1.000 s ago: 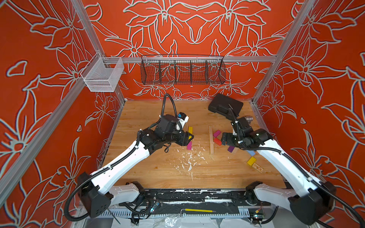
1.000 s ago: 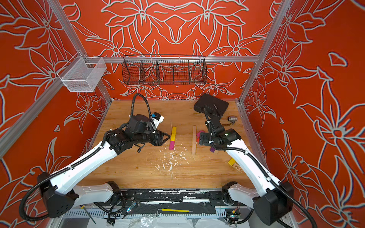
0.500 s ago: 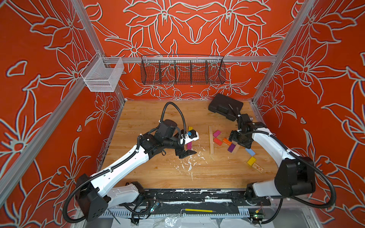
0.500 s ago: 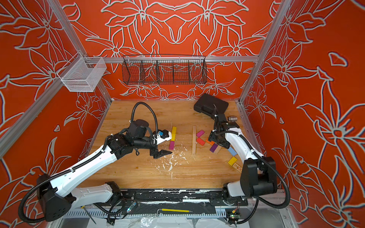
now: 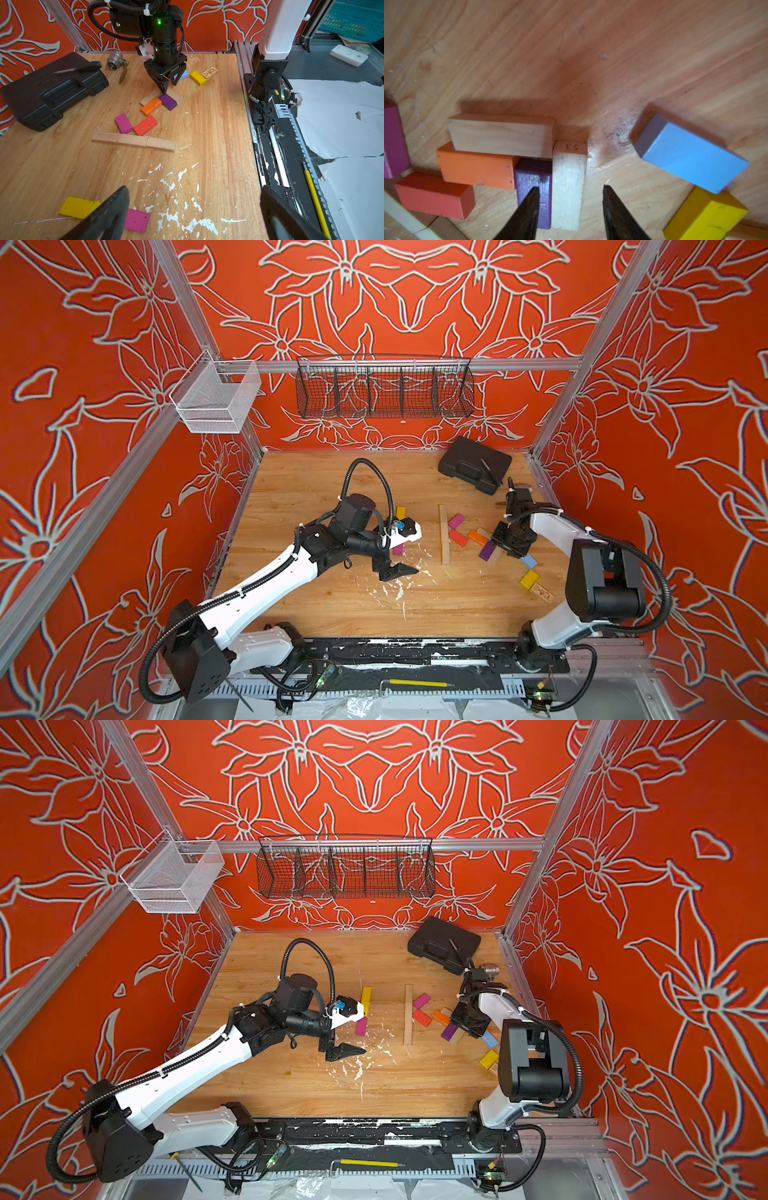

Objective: Assemble the letter k with building blocks
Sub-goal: Pick up the building block from the center of the board.

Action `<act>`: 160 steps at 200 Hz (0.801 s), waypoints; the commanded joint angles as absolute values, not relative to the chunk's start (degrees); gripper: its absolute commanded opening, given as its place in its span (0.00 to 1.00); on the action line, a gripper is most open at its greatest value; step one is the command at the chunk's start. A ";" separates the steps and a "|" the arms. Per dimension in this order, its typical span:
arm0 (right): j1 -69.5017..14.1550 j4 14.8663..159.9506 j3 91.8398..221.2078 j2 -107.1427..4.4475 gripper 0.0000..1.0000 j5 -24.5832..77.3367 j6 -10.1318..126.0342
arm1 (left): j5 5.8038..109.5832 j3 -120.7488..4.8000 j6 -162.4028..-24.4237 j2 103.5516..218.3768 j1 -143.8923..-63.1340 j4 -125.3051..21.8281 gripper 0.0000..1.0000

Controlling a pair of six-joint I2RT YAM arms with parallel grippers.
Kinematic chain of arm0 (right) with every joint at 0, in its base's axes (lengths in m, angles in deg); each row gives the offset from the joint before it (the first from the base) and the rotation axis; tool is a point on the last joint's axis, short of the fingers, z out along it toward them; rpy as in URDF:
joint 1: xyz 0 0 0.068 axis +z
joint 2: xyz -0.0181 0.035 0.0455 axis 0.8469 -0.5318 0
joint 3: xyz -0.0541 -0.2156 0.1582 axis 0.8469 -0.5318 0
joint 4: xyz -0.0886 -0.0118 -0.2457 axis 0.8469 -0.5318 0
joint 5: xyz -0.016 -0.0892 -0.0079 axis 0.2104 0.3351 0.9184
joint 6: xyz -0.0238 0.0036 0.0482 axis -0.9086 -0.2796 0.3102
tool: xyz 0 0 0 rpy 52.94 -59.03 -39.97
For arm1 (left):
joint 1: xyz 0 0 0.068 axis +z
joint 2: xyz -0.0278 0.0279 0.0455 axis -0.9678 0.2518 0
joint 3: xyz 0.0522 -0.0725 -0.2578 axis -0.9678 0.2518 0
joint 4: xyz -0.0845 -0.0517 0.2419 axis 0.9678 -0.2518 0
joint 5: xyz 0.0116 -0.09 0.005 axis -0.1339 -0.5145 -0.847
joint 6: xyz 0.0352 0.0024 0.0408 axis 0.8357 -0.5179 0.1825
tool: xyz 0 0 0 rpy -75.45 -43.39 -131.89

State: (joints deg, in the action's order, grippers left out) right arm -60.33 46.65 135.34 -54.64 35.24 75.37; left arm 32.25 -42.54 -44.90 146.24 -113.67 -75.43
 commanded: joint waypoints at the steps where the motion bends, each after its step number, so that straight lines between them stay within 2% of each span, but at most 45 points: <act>1: -61.11 47.90 134.31 -55.70 0.45 34.41 75.63 | 30.55 -42.87 -44.37 145.63 -113.69 -74.87 0.97; 84: -61.72 47.99 132.63 -56.72 0.34 34.59 74.91 | 30.70 -43.05 -44.31 145.89 -113.73 -75.26 1.00; 160: -61.74 47.25 131.19 -53.55 0.34 36.18 74.75 | 31.39 -42.88 -44.17 145.22 -113.78 -75.35 0.98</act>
State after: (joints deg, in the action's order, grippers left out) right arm -61.49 49.14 132.63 -54.08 34.63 75.00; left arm 31.79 -42.54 -44.90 146.24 -113.67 -75.43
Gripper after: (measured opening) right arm 0.339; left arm 0.987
